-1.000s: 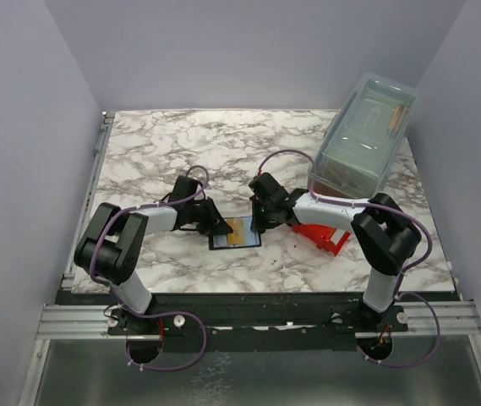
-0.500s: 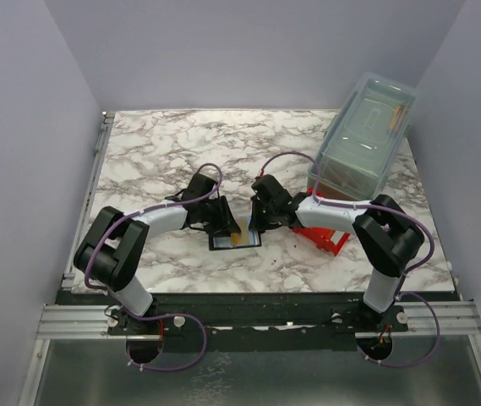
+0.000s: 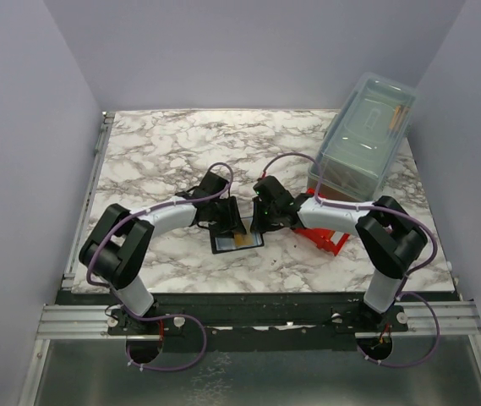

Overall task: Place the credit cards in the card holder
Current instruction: Insert the credit card into the card holder.

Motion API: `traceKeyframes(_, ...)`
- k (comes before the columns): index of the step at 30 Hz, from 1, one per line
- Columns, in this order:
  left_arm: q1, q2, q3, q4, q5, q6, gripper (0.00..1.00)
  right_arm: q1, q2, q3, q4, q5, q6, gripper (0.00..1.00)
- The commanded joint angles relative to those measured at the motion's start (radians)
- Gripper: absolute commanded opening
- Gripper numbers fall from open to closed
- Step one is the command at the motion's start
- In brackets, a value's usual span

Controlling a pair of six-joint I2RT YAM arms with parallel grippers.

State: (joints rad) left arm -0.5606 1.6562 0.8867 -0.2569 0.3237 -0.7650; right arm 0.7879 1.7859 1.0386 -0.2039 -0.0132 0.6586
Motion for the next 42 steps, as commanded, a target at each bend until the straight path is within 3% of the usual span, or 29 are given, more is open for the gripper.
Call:
traceKeyframes(1,0.001,-0.055,0.008,-0.076,-0.089,0.036,0.50,0.001,-0.033,-0.029,-0.051,0.034,0.010,0.19)
traceKeyframes(8,0.016,-0.097,0.008,-0.090,-0.091,0.035,0.48,-0.001,-0.047,-0.041,-0.042,0.028,0.016,0.27)
traceKeyframes(11,0.016,-0.081,0.016,-0.090,-0.078,0.035,0.42,-0.001,-0.049,-0.046,-0.034,0.020,0.021,0.27)
traceKeyframes(18,0.008,-0.017,0.037,-0.042,-0.021,0.013,0.41,-0.001,-0.040,-0.042,-0.017,-0.012,0.025,0.27)
traceKeyframes(26,-0.030,0.011,0.066,0.015,0.042,-0.032,0.31,-0.001,-0.050,-0.040,-0.007,-0.028,0.031,0.26)
traceKeyframes(31,-0.012,-0.027,0.031,-0.011,0.028,-0.007,0.40,-0.002,-0.072,-0.044,-0.024,-0.015,0.035,0.27)
traceKeyframes(37,0.039,-0.087,0.003,-0.085,-0.007,0.039,0.45,-0.004,-0.115,-0.052,-0.060,-0.008,0.040,0.42)
traceKeyframes(42,0.040,-0.088,0.036,-0.088,0.052,0.042,0.26,-0.008,-0.141,-0.056,-0.043,-0.027,0.046,0.42)
